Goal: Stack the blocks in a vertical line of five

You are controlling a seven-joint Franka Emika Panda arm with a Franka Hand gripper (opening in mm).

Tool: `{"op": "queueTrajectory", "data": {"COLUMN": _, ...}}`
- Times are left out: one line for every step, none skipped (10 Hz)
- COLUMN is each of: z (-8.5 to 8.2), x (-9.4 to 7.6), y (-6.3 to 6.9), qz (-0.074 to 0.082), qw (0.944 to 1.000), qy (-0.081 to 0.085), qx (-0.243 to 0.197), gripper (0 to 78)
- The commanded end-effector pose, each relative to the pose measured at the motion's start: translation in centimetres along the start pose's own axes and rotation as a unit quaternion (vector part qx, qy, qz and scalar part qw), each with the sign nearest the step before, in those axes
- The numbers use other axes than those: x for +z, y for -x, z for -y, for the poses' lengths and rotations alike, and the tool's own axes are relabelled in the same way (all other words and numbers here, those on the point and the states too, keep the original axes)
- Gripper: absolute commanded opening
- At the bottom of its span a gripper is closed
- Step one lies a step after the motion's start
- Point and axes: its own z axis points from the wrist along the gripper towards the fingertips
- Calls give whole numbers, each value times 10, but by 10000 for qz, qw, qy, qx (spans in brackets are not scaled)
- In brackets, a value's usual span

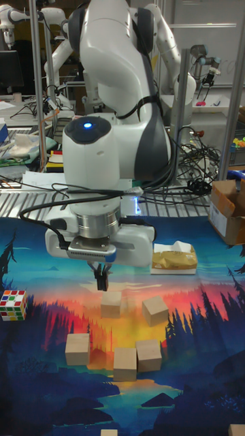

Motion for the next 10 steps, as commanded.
{"op": "queueTrajectory", "data": {"z": 0, "x": -2, "y": 1, "qz": -153, "qw": 9998, "qy": -66, "qx": 126, "gripper": 0}}
{"op": "queueTrajectory", "data": {"z": 0, "x": -2, "y": 1, "qz": -140, "qw": 9998, "qy": -113, "qx": -50, "gripper": 0}}
{"op": "queueTrajectory", "data": {"z": 0, "x": -2, "y": 1, "qz": -162, "qw": 9996, "qy": -128, "qx": -168, "gripper": 0}}
{"op": "queueTrajectory", "data": {"z": 0, "x": -2, "y": 2, "qz": -150, "qw": 9992, "qy": -232, "qx": -283, "gripper": 0}}
{"op": "queueTrajectory", "data": {"z": 2, "x": 1, "y": 4, "qz": -141, "qw": 9986, "qy": -328, "qx": -383, "gripper": 0}}
{"op": "queueTrajectory", "data": {"z": 4, "x": 3, "y": 7, "qz": -157, "qw": 9984, "qy": -331, "qx": -432, "gripper": 0}}
{"op": "queueTrajectory", "data": {"z": 4, "x": 4, "y": 8, "qz": -175, "qw": 9982, "qy": -333, "qx": -473, "gripper": 0}}
{"op": "queueTrajectory", "data": {"z": 5, "x": 5, "y": 9, "qz": -191, "qw": 9979, "qy": -337, "qx": -516, "gripper": 0}}
{"op": "queueTrajectory", "data": {"z": 7, "x": 12, "y": 16, "qz": -199, "qw": 9972, "qy": -350, "qx": -624, "gripper": 0}}
{"op": "queueTrajectory", "data": {"z": 9, "x": 19, "y": 21, "qz": -193, "qw": 9966, "qy": -357, "qx": -719, "gripper": 0}}
